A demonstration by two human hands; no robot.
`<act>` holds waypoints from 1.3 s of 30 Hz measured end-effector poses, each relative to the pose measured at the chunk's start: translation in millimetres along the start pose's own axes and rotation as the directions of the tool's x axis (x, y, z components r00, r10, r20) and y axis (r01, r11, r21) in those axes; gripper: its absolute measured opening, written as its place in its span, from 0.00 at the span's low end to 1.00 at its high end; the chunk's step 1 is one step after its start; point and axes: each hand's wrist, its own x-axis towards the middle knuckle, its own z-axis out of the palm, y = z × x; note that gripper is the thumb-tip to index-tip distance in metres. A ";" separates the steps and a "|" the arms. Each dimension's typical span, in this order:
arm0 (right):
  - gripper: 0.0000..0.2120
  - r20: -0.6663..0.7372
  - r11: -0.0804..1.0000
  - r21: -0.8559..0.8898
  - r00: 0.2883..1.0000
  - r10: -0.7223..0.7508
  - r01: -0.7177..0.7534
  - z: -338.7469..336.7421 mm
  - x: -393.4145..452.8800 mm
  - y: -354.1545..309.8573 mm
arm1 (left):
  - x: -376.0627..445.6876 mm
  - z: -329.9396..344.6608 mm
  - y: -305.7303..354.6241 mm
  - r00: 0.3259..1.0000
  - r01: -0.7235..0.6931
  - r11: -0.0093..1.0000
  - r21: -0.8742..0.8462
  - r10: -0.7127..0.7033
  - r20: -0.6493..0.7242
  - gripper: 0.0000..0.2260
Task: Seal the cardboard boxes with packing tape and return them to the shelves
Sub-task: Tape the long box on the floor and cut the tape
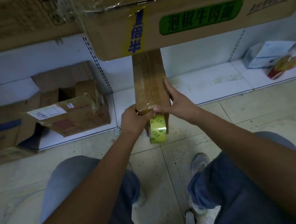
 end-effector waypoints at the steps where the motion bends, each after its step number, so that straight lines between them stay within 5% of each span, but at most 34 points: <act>1: 0.53 -0.007 0.995 -0.101 1.000 -0.024 0.023 2.9 8.3 7.6 | 9.6 0.9 -4.6 1.000 0.008 0.999 0.031 -0.008 -0.020 0.16; 6: 0.31 0.001 0.889 -0.453 0.997 -0.073 0.066 20.0 48.5 55.9 | 44.5 15.9 -37.6 0.997 0.078 0.958 0.278 -0.082 0.004 0.13; 9: 0.23 -0.032 0.861 -0.507 0.998 -0.054 0.030 26.3 72.3 59.5 | 62.4 17.5 -42.7 0.997 0.083 0.949 0.304 -0.081 -0.019 0.13; 15: 0.25 -0.075 0.800 -0.588 0.976 -0.203 0.121 33.3 113.4 48.7 | 102.1 2.0 -49.5 0.985 0.158 0.973 0.169 -0.167 0.045 0.11; 19: 0.26 -0.103 0.755 -0.646 0.967 -0.233 0.114 44.6 133.4 42.0 | 118.8 -15.1 -44.2 0.932 0.330 0.931 -0.155 -0.295 0.209 0.15; 25: 0.27 -0.073 0.740 -0.662 0.972 -0.222 0.119 59.8 164.2 35.5 | 125.6 -23.0 -58.8 0.915 0.346 0.916 -0.201 -0.282 0.290 0.31; 32: 0.31 -0.034 0.704 -0.698 0.977 -0.212 0.129 52.6 166.7 31.7 | 117.3 -32.3 -57.3 0.924 0.345 0.922 -0.178 -0.300 0.237 0.25; 36: 0.32 -0.030 0.683 -0.722 0.981 -0.194 0.113 43.6 149.4 12.4 | 104.2 -38.4 -50.8 0.936 0.322 0.946 -0.045 -0.311 0.163 0.52; 39: 0.27 -0.049 0.699 -0.688 0.949 -0.312 0.194 44.9 119.2 -8.6 | 91.2 -45.6 -41.5 0.966 0.254 0.967 -0.007 -0.254 0.047 0.52</act>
